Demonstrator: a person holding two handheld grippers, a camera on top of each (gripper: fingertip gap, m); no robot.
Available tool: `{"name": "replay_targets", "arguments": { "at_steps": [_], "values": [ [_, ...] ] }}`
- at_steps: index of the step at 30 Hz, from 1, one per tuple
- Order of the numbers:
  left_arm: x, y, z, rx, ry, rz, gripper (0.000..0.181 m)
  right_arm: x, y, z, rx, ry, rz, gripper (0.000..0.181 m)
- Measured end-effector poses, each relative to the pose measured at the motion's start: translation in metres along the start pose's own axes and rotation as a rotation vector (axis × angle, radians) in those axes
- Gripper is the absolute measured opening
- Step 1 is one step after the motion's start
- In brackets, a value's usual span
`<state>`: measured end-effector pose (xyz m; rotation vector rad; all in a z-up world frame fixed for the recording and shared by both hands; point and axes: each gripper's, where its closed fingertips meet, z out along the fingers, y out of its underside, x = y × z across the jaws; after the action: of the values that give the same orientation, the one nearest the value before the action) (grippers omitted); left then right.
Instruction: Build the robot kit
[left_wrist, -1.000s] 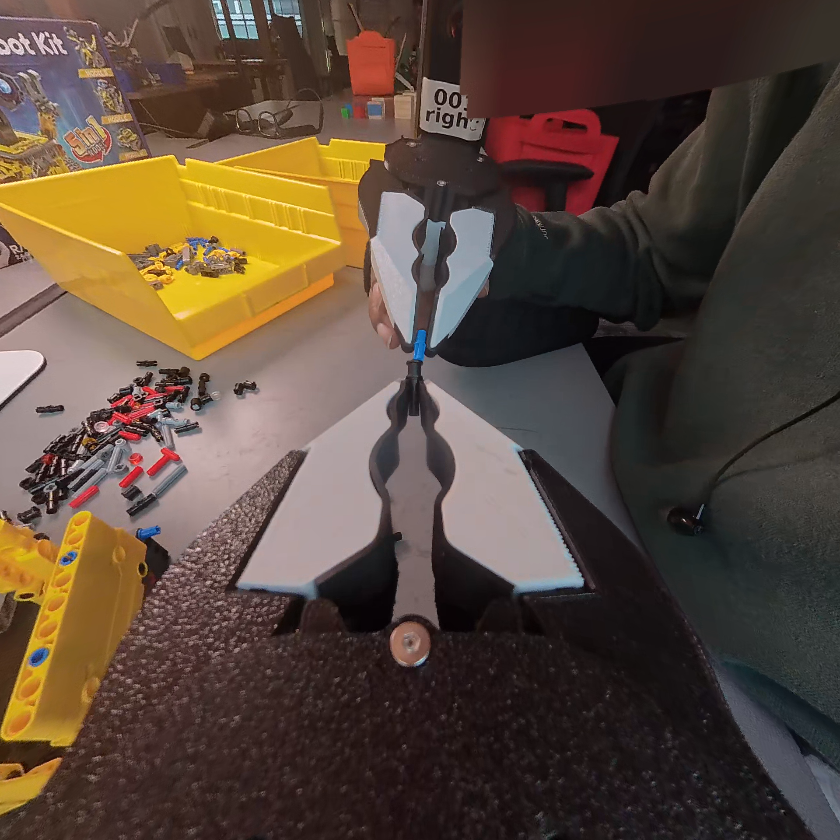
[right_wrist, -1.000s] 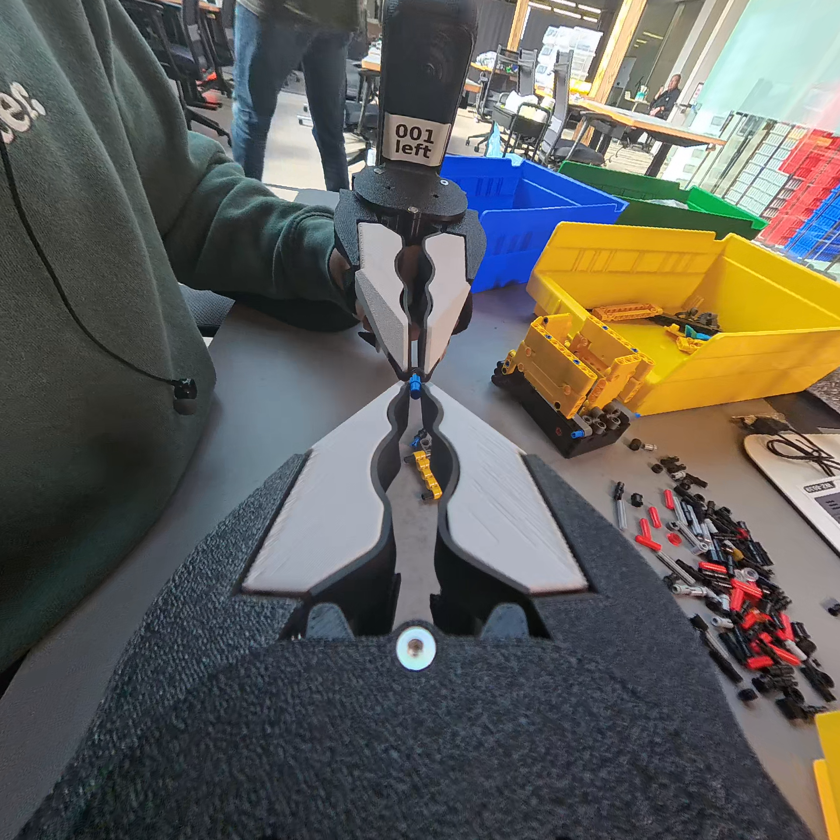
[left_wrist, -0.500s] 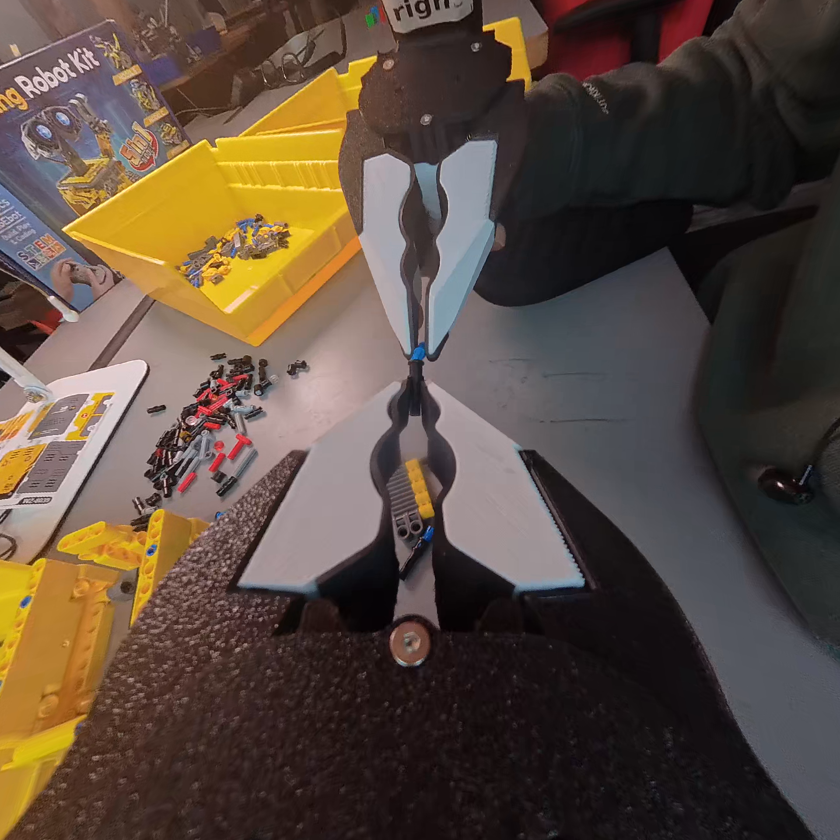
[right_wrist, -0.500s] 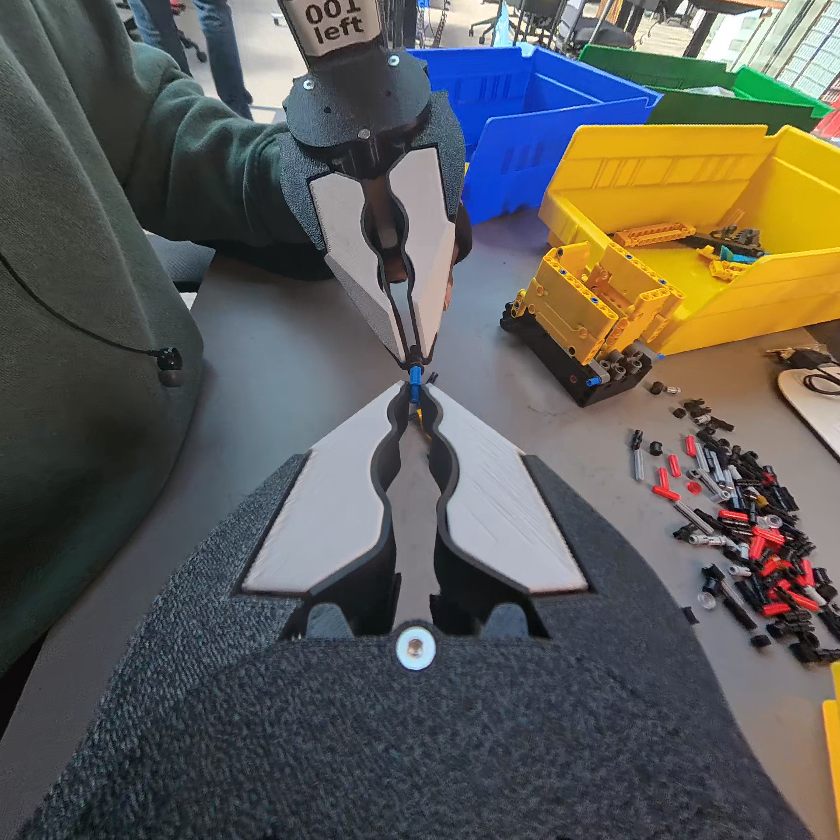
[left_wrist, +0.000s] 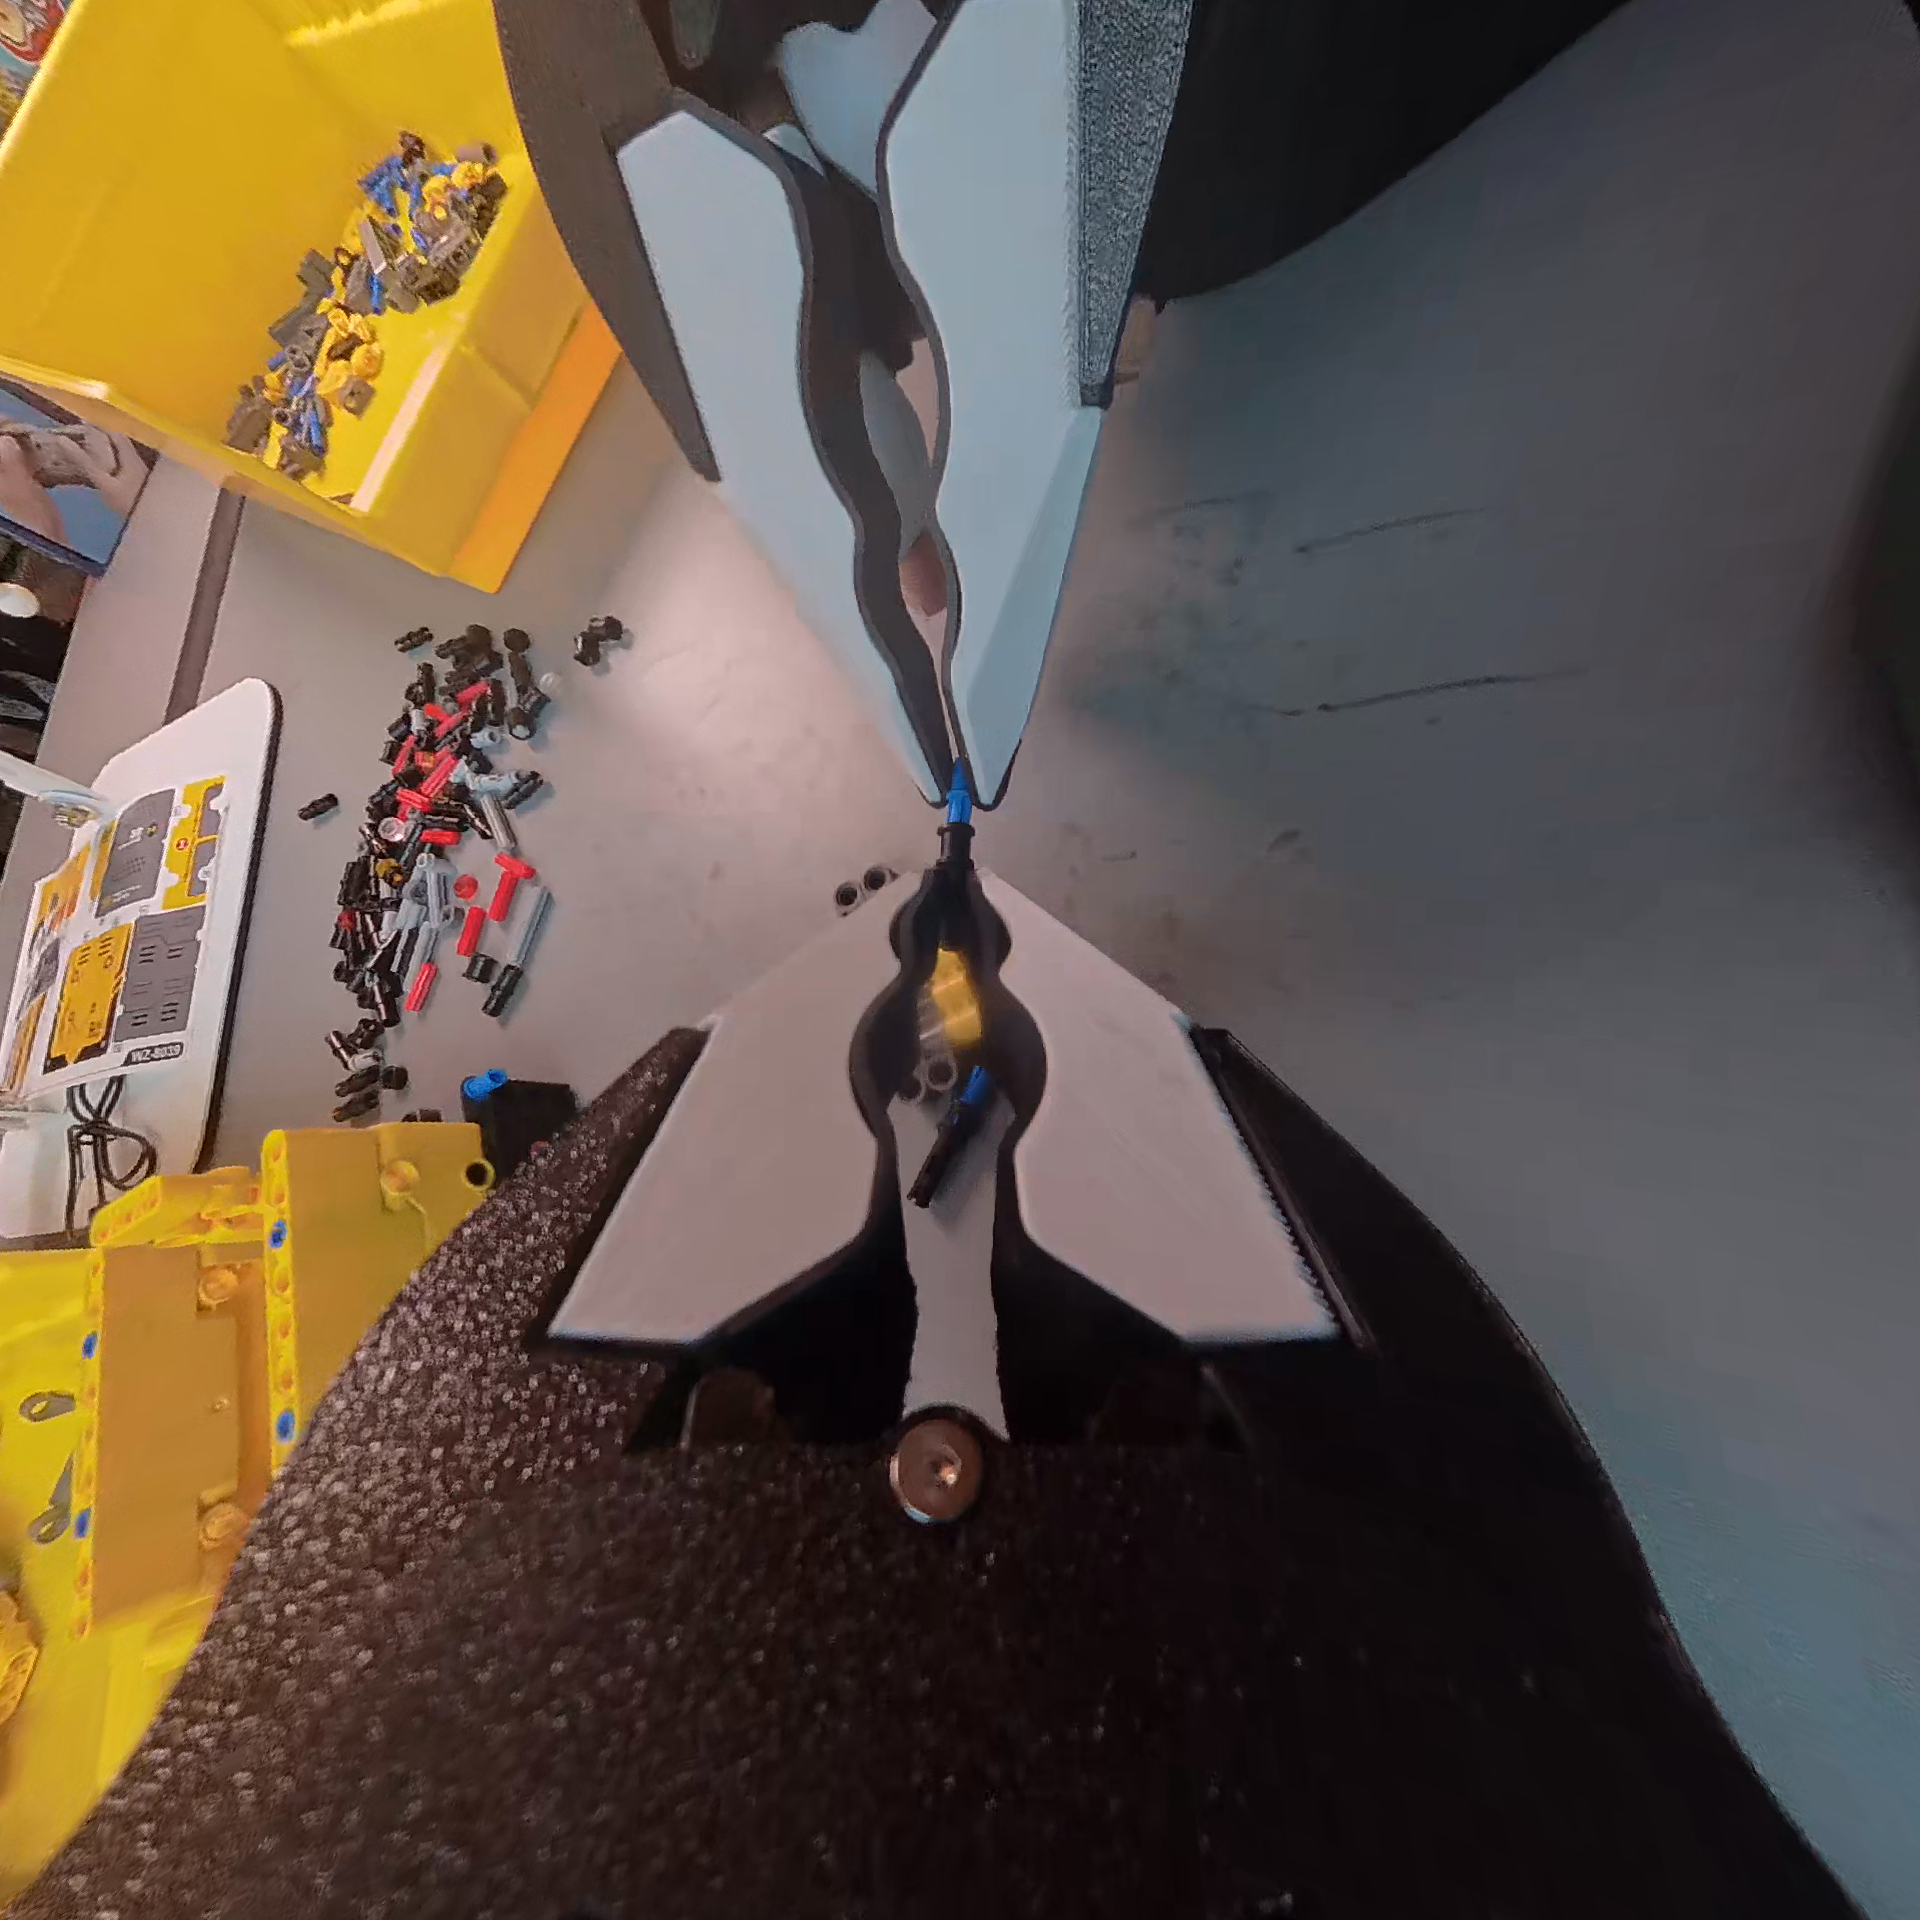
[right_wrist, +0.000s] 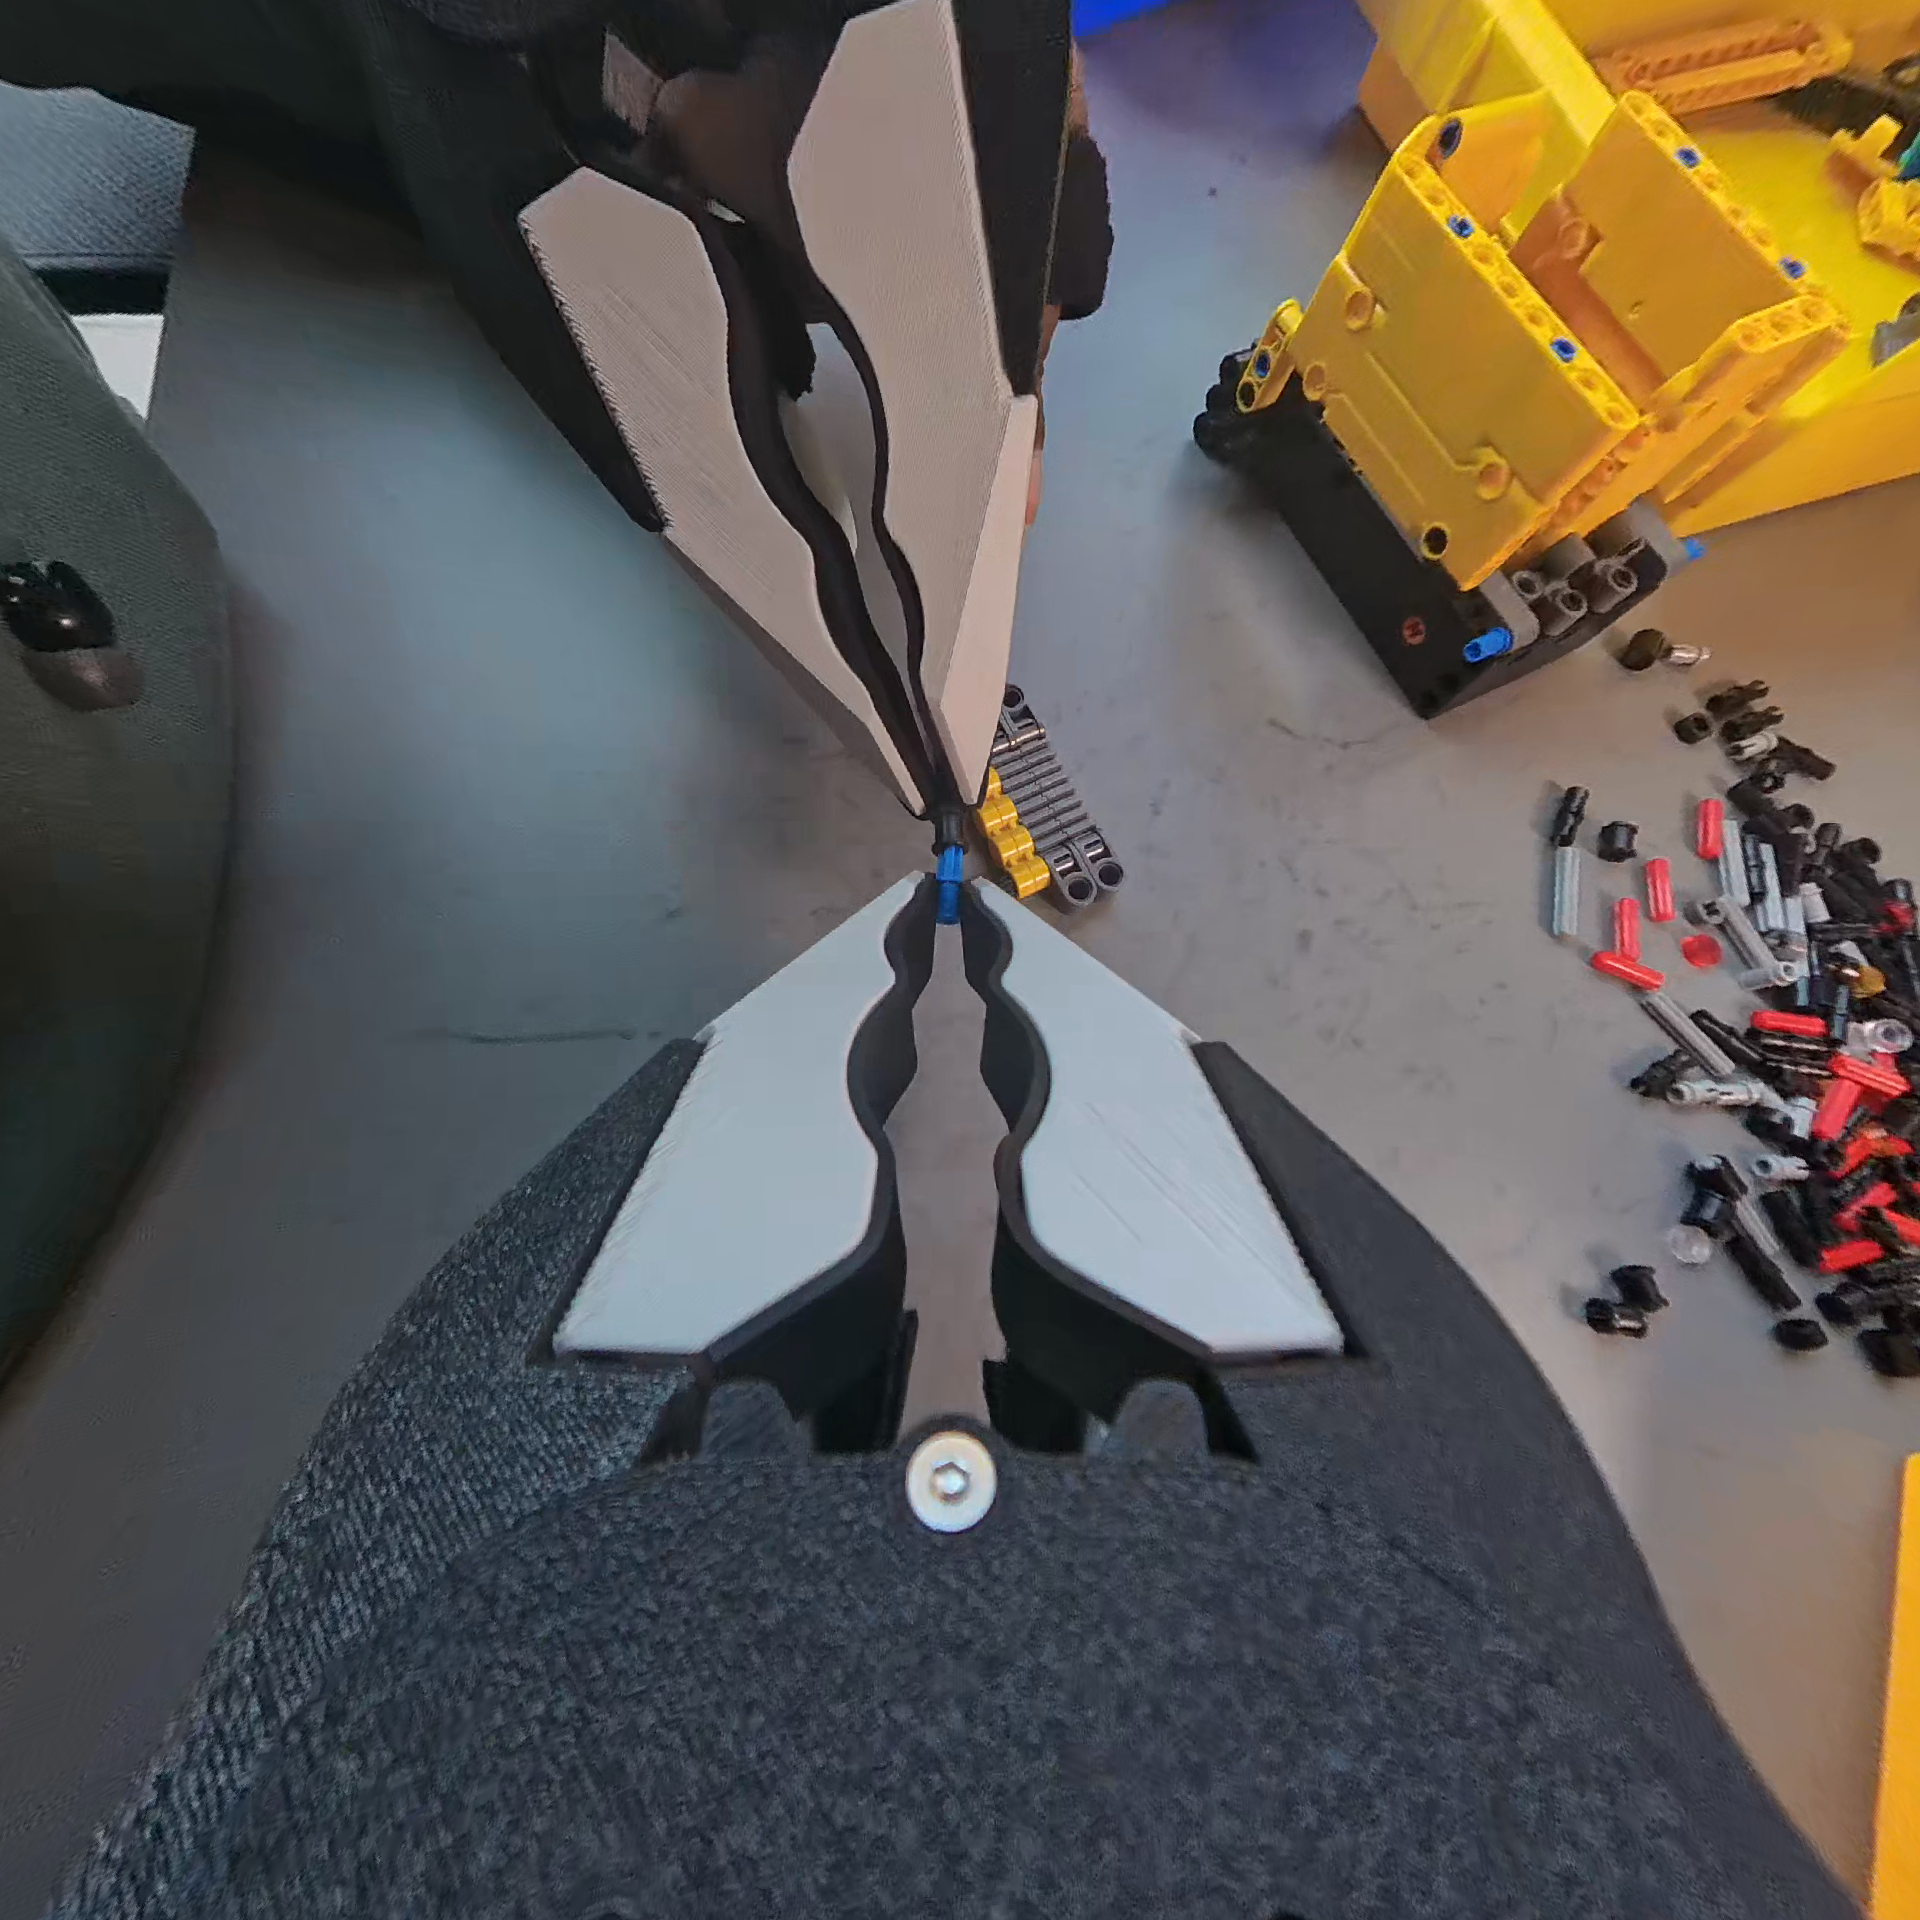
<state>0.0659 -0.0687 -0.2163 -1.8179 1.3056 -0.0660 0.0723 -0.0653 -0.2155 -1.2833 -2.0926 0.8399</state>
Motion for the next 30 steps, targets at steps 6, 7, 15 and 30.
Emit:
{"name": "replay_targets", "arguments": {
  "at_steps": [6,7,15,30],
  "values": [
    [-0.004,-0.007,-0.007,0.082,0.036,-0.096,0.002,0.001,-0.010,-0.005,0.094,-0.032,0.063,0.003],
    [-0.003,-0.009,-0.009,0.099,0.047,-0.109,0.001,0.000,-0.012,-0.007,0.110,-0.041,0.069,0.003],
    [0.004,-0.012,-0.006,0.142,0.119,-0.161,0.002,-0.008,-0.010,-0.007,0.096,-0.068,0.039,0.003],
    [-0.029,-0.039,-0.034,0.461,0.231,-0.624,0.003,0.016,-0.063,-0.031,0.416,0.173,-0.097,0.000]
  ]
}}
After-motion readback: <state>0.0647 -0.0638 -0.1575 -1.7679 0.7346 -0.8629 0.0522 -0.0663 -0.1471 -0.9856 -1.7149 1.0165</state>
